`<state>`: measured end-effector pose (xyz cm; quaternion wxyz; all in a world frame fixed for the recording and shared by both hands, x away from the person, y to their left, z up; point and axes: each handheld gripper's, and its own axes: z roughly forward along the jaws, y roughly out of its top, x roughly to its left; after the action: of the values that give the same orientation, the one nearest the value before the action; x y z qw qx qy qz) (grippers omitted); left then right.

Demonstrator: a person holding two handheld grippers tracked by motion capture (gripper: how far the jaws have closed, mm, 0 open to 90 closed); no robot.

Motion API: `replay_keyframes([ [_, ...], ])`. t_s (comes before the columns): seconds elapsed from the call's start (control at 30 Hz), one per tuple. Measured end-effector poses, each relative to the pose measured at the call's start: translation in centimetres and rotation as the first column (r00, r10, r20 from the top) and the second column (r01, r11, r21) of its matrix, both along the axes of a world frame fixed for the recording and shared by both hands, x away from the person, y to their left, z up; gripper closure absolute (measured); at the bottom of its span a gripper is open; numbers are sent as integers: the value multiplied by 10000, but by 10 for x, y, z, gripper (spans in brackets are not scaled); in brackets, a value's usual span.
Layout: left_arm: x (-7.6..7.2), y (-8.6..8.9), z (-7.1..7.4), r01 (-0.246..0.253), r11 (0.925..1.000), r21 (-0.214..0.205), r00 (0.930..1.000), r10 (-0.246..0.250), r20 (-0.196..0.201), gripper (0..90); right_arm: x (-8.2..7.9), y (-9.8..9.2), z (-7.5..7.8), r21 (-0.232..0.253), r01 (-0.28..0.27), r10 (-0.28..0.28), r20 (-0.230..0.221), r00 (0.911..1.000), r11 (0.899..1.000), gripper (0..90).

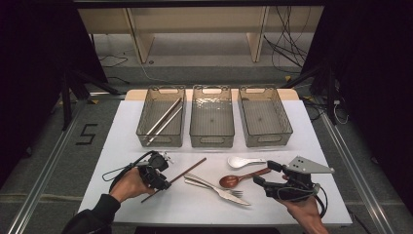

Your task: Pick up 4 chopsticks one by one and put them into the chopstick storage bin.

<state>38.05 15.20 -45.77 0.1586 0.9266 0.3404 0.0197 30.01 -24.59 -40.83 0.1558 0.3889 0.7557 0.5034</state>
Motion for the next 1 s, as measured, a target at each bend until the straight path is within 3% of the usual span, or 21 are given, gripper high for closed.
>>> replay_keyframes([
  [0.57,4,-6,-6,269,9993,269,9996,-268,-42,803,0,1,0,-39,-5,5,-7,10000,10000,284],
  [0.83,5,-3,-6,476,9988,132,9989,-476,-18,840,0,0,0,-33,7,-7,-19,10000,10000,284],
  [1.0,6,-1,-3,484,9988,7,9986,-484,211,846,0,0,0,-18,7,-7,-1,10000,10000,284],
])
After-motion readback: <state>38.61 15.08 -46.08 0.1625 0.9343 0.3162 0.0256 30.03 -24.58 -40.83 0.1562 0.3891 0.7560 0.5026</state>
